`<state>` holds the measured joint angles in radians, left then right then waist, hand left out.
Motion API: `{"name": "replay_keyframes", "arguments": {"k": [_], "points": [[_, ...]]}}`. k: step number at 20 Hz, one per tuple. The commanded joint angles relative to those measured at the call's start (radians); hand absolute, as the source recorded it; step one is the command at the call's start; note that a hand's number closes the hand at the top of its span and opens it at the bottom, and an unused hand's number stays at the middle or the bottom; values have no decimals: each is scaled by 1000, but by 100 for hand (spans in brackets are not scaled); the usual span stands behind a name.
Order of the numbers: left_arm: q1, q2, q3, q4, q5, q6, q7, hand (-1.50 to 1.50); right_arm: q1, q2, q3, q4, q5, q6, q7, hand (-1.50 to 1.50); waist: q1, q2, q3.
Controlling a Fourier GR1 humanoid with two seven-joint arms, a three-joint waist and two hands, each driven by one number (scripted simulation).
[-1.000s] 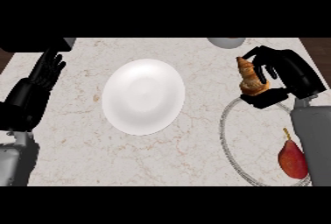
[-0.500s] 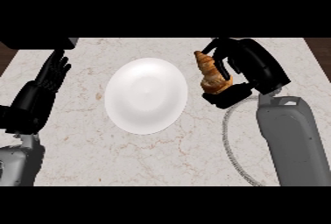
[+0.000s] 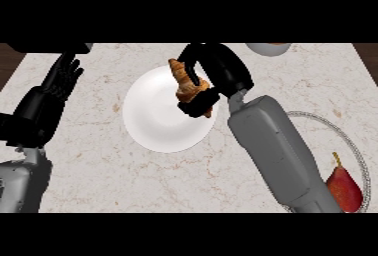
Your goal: Pick the croissant from the placemat and place it in the plate
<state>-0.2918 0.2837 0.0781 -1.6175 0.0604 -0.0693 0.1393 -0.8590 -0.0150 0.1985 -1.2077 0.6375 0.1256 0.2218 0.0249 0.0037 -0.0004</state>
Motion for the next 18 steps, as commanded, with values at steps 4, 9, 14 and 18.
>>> {"name": "replay_keyframes", "arguments": {"k": [4,9,14,18], "points": [[20,-10,8,-15,-3,-6,-10,0,-142,15,171,310,-63,-230,13,150,9,2,0],[-10,-12,-19,-25,-26,-8,11,0,-263,15,266,522,-173,-334,-23,150,38,8,0],[-6,-33,-34,4,-21,-22,-14,0,-241,15,300,580,-342,-393,13,-150,62,13,0],[-72,-61,-55,51,-37,-8,-20,0,-270,15,333,646,-448,-377,-57,-150,75,24,0]]}}
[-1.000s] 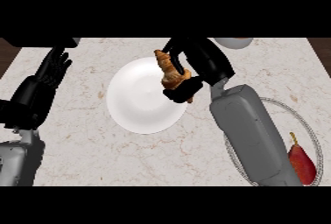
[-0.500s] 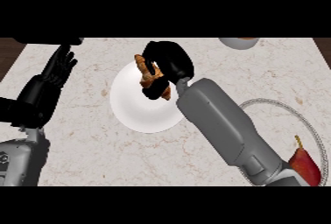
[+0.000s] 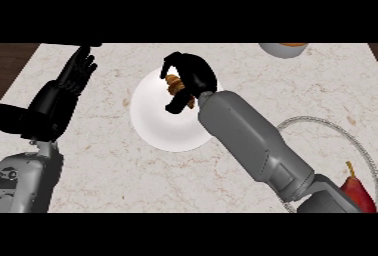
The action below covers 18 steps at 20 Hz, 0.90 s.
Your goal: Pick the croissant from the placemat and place it in the plate
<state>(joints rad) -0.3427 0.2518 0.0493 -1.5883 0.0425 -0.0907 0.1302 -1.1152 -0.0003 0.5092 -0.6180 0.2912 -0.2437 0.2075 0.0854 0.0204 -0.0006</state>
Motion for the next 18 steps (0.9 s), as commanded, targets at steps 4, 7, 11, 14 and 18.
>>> {"name": "replay_keyframes", "arguments": {"k": [4,7,11,14,18], "points": [[-28,-32,-37,2,-16,5,8,0,12,0,46,5,-225,-86,-97,-150,35,7,1],[-32,-14,-16,1,-7,-2,12,0,34,0,15,10,-284,-161,-206,-150,25,6,1],[-30,2,9,23,-14,2,1,0,-2,0,-33,-15,-412,-178,-233,-150,3,1,1],[30,-15,8,49,-33,11,-75,0,-40,0,-125,38,-481,-138,-281,-150,-20,-1,0],[23,-17,0,-22,-30,23,12,0,-74,0,-194,112,-533,-126,-322,-150,-39,-9,1]]}}
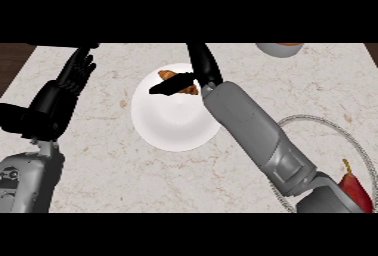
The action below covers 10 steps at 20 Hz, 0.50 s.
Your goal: Pick the croissant from the placemat and place it in the plate
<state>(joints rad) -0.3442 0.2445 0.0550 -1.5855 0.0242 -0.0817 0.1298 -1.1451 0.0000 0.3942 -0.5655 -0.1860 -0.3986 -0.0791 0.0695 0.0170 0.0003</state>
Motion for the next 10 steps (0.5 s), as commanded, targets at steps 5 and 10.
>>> {"name": "replay_keyframes", "arguments": {"k": [5,10], "points": [[-11,10,45,18,20,0,16,0,41,-72,-155,90,-74,123,-164,-150,-54,-8,0],[30,3,26,-46,-7,16,54,0,94,-193,-206,131,-77,272,-286,-150,-52,-9,0]]}}
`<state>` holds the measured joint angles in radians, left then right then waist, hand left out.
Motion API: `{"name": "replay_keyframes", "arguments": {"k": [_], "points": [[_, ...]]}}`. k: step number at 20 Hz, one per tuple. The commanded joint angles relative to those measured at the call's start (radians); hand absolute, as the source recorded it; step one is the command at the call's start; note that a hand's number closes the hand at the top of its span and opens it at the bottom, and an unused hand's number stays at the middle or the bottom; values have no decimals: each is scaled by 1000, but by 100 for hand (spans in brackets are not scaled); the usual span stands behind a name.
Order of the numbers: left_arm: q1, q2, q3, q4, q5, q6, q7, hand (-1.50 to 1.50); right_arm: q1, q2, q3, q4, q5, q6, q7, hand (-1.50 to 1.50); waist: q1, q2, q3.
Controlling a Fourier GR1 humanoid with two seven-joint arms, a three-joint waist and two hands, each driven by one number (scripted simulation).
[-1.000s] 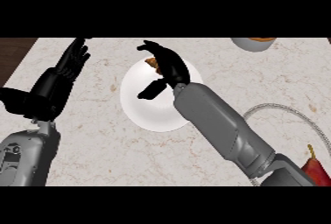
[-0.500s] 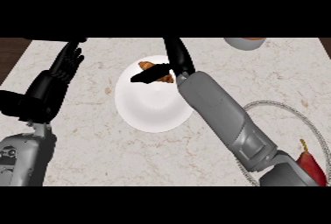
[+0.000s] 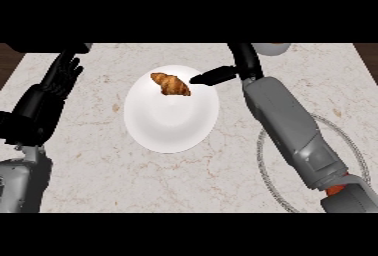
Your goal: Pick the croissant from the placemat and place it in the plate
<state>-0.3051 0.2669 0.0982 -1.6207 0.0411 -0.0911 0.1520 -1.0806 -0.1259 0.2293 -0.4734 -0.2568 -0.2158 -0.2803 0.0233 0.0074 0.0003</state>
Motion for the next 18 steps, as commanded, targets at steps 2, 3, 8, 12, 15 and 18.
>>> {"name": "replay_keyframes", "arguments": {"k": [2,3,8,12,15,18], "points": [[16,-38,-30,11,-43,26,-36,0,6,-131,-61,29,-15,166,-52,-150,-10,-1,0],[-12,23,47,37,22,-26,-33,0,56,-109,-50,34,10,148,-105,-150,-11,-2,0],[8,-30,-8,9,-21,6,-17,0,73,-209,-76,53,32,256,-135,-150,-13,-3,0],[49,-7,22,-34,8,-21,-11,0,86,-303,-104,84,36,370,-172,-150,-10,-4,0],[-10,-30,-2,16,-40,12,-12,0,113,-272,-102,92,81,322,-216,-150,-15,-3,0],[3,-50,-19,-12,-45,20,7,0,114,-276,-119,137,108,282,-294,-150,-8,-1,0]]}}
